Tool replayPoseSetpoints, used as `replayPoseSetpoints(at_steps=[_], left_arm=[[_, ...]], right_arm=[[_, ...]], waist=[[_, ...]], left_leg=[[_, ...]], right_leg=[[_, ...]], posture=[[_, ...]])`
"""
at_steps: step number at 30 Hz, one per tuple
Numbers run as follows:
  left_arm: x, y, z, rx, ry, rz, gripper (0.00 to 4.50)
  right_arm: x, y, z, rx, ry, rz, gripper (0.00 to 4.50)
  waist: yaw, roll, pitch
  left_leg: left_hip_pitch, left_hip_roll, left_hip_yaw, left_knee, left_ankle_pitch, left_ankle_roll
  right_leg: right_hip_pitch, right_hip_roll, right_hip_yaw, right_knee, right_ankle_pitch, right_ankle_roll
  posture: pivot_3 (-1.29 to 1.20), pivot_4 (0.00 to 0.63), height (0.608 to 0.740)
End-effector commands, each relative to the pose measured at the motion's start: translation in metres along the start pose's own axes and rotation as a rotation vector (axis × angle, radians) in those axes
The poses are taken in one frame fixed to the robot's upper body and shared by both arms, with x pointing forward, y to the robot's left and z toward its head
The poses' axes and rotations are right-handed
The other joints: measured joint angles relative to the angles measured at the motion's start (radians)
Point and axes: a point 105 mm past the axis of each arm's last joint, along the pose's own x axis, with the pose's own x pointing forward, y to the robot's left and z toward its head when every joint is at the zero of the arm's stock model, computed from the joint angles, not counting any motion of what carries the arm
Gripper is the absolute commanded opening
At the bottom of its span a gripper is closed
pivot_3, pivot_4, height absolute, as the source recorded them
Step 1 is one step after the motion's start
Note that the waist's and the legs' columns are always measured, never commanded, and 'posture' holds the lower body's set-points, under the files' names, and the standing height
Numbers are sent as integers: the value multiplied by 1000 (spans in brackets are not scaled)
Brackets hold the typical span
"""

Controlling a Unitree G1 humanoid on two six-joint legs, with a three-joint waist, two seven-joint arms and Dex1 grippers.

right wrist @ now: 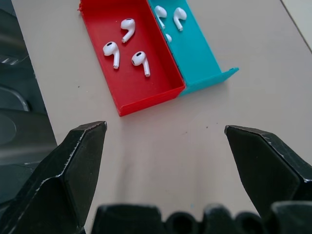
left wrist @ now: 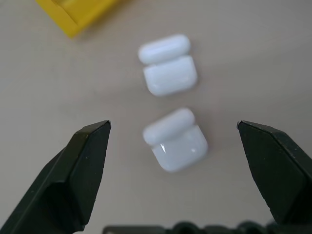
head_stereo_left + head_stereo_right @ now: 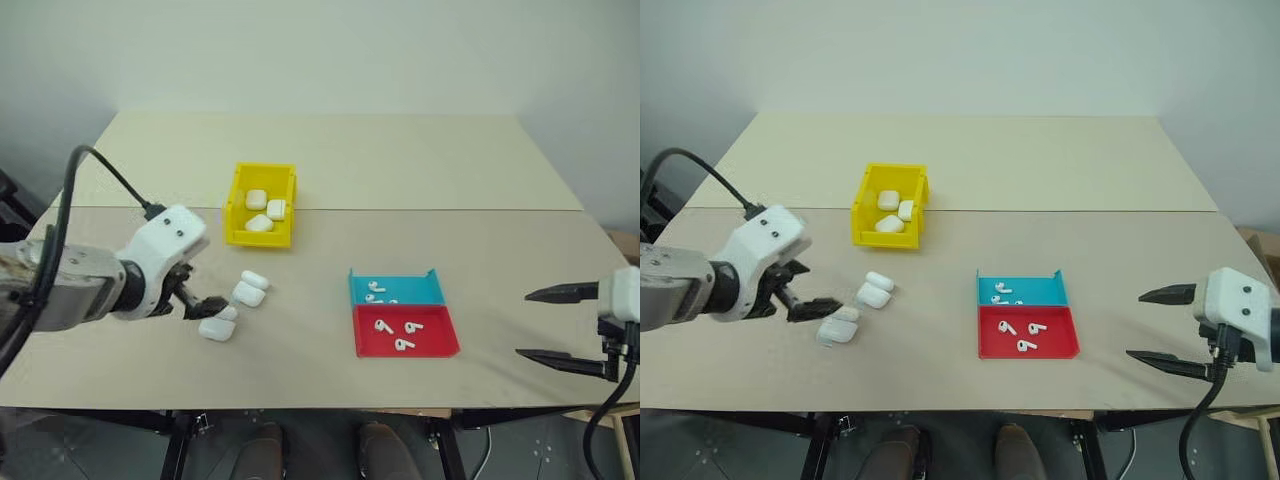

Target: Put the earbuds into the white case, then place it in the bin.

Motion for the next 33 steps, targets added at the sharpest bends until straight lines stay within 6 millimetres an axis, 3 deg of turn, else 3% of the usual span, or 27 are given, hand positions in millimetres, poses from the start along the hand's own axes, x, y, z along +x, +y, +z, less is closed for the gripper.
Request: replayPoseSetpoints(at_steps=[1,13,22,33], left_arm=[[2,-12,-6,-120,20,18,4500],[53,-9,-6,-383,-13,160,4500],[69,-15,-3,-376,29,151,4500],[74,-17,-4,-389,40,173,4500]], right_arm=[[-2,1,6,-19,-3,-13,4488],[-6,-3,10,-5,15,-26,4488],[-9,1,8,15,31,-31,4488],[-8,3,3,30,47,-53,4488]], waist=[[4,0,0],[30,-1,1],[31,-2,1],[32,-2,1]], left_leg=[[0,0,0,0,0,0],[8,-9,11,0,2,-4],[6,-11,10,-1,2,-4],[7,-11,10,-1,3,-5]], right_leg=[[0,-2,0,1,0,0],[9,-4,1,-2,1,1],[8,-4,1,-3,0,2],[8,-4,1,-3,0,2]], posture=[[0,150,740],[0,150,740],[0,150,740],[0,150,740]])
